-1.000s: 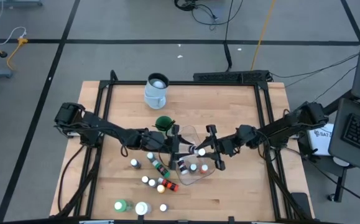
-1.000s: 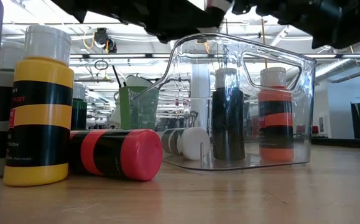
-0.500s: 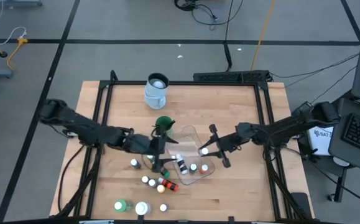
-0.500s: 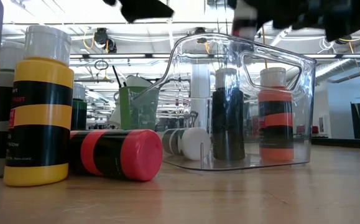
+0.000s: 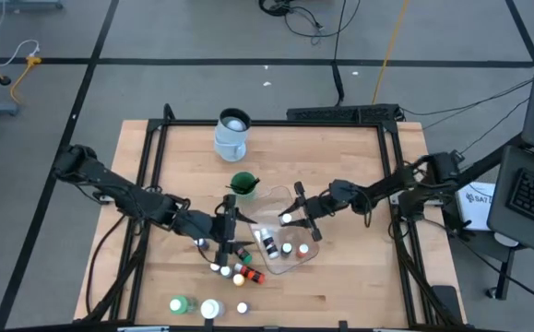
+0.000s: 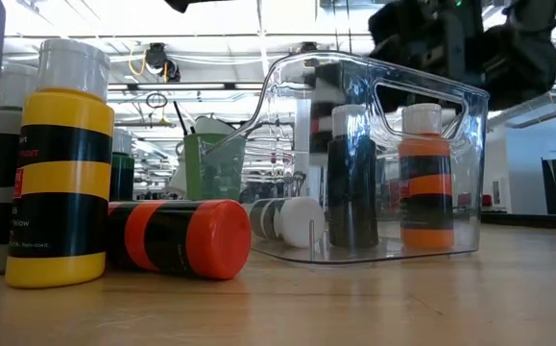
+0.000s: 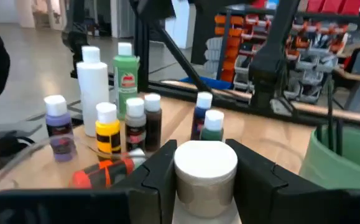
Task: Pick & Place Paint Supplies
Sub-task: Adjust the small white paint bottle in the transparent bin
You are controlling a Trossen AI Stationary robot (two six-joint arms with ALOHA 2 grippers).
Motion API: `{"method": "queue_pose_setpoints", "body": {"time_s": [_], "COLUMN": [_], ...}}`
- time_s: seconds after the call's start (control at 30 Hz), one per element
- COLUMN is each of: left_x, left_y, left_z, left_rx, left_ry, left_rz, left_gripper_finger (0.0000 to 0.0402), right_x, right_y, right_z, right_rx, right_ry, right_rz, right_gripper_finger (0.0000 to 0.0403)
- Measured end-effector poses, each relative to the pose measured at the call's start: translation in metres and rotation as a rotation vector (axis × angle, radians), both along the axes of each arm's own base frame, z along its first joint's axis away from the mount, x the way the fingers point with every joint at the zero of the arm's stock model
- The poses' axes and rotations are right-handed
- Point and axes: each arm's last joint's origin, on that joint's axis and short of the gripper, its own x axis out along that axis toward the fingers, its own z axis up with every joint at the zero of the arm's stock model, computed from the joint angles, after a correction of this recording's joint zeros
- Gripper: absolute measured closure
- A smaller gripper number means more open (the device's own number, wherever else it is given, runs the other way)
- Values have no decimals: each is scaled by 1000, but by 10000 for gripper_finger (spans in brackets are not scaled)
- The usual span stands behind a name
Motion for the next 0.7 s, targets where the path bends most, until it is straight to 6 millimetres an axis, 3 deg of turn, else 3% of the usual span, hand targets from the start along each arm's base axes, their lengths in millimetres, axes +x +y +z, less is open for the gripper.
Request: {"method": "queue_pose_setpoints", "body": {"time_s": [0.33,0.7], "left_x": [0,0], "left_y": [0,1], "left_z": [0,-1], "left_rx": [14,8], "left_ry": [1,8], "left_rz": [-4,0], "left_gripper_finger": [168,167], "right_x": [36,36], "right_y": [1,2], "right_z": [-23,-29], "right_rx": [46,10], "right_ry": [127,137], "right_rz": [66,79], "right_gripper_finger": [292,292]}}
